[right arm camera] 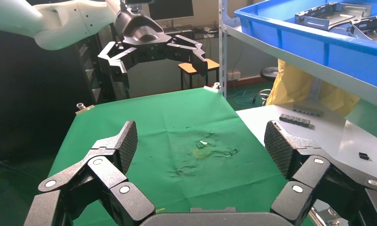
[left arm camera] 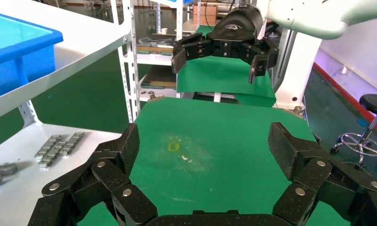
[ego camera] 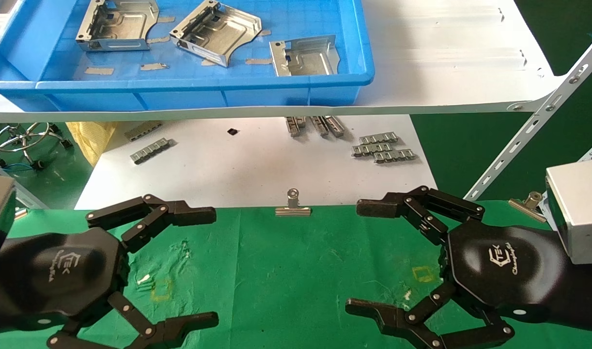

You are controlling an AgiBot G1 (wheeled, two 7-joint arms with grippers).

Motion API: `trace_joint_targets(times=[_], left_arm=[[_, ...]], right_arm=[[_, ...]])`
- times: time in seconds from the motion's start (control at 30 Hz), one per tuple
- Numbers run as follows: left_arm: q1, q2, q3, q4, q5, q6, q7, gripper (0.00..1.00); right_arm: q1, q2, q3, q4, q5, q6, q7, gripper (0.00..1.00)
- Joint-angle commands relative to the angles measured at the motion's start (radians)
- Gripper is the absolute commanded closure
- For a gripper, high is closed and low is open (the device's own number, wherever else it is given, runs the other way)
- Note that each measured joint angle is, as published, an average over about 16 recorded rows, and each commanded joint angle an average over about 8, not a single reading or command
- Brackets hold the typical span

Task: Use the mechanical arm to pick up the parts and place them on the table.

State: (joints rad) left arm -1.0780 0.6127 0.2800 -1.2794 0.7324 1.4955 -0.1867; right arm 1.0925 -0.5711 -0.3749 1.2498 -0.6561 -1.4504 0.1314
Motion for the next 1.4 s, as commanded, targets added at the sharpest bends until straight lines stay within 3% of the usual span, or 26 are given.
trace_joint_targets(times=[0.03,0.67,0.93,1.4], left_arm=[[0.000,0.000,0.000,0.000,0.000,0.000,0.000,0.00],[0.000,0.000,0.000,0.000,0.000,0.000,0.000,0.00],[0.000,0.000,0.000,0.000,0.000,0.000,0.000,0.00],[0.000,0.000,0.000,0.000,0.000,0.000,0.000,0.00]], right_arm=[[0.000,0.000,0.000,0.000,0.000,0.000,0.000,0.00],[0.000,0.000,0.000,0.000,0.000,0.000,0.000,0.00],[0.000,0.000,0.000,0.000,0.000,0.000,0.000,1.00],[0.000,0.000,0.000,0.000,0.000,0.000,0.000,1.00]])
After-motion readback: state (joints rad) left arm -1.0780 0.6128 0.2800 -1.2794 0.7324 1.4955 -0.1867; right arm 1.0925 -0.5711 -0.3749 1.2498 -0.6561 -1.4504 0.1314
